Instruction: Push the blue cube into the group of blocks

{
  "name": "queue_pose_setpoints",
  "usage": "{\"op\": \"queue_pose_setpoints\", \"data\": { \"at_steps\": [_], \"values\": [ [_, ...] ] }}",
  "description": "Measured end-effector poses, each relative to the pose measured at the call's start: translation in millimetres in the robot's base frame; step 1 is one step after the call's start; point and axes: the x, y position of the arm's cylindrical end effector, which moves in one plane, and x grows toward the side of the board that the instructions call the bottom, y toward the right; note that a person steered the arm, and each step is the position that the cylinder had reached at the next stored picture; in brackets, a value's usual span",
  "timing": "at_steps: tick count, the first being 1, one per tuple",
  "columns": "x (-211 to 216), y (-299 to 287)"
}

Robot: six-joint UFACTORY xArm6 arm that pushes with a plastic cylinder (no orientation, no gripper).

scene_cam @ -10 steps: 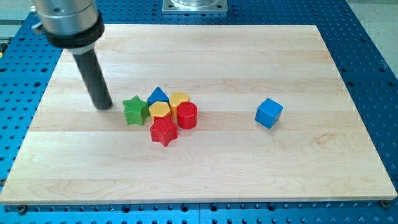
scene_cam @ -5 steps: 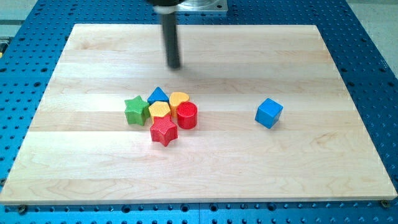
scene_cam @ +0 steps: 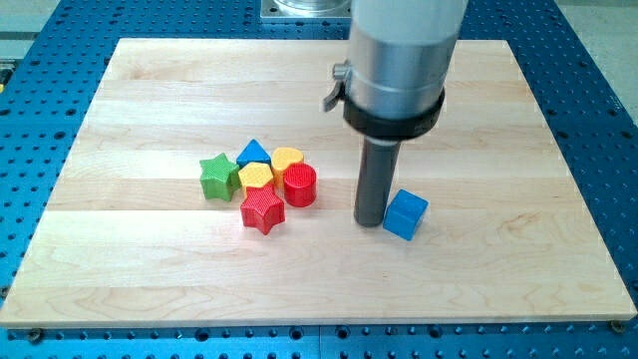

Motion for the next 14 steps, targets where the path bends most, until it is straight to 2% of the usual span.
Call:
{"op": "queue_pose_setpoints", "data": {
  "at_steps": [1, 2, 3, 4, 5, 6, 7, 8, 9, 10, 12, 13, 14],
  "values": [
    [-33, 32],
    [-23, 81],
    [14, 83],
    [42, 111],
    [63, 92],
    [63, 4],
    [43, 60],
    [10, 72],
    [26, -27],
    [60, -31],
    [74, -114],
    [98, -102],
    [98, -133]
  ]
}}
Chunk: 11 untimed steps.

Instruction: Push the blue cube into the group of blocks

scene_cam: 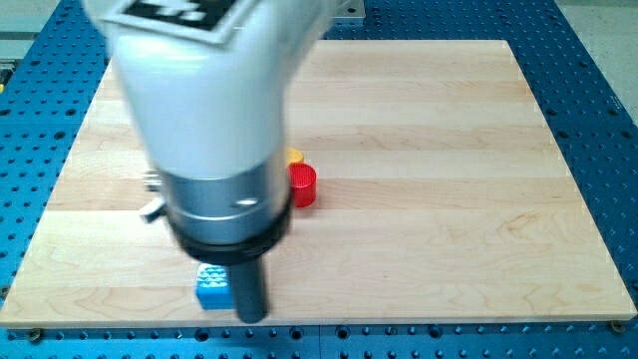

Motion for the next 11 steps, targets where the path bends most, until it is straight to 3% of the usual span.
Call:
{"op": "queue_pose_setpoints", "data": {
  "at_steps": [2, 3, 5, 6, 7, 9, 11],
  "values": [
    [-14, -72],
    [-17, -144],
    [-57, -79],
    [-42, -104],
    [-18, -87],
    [-42, -45],
    [-77, -43]
  ]
}}
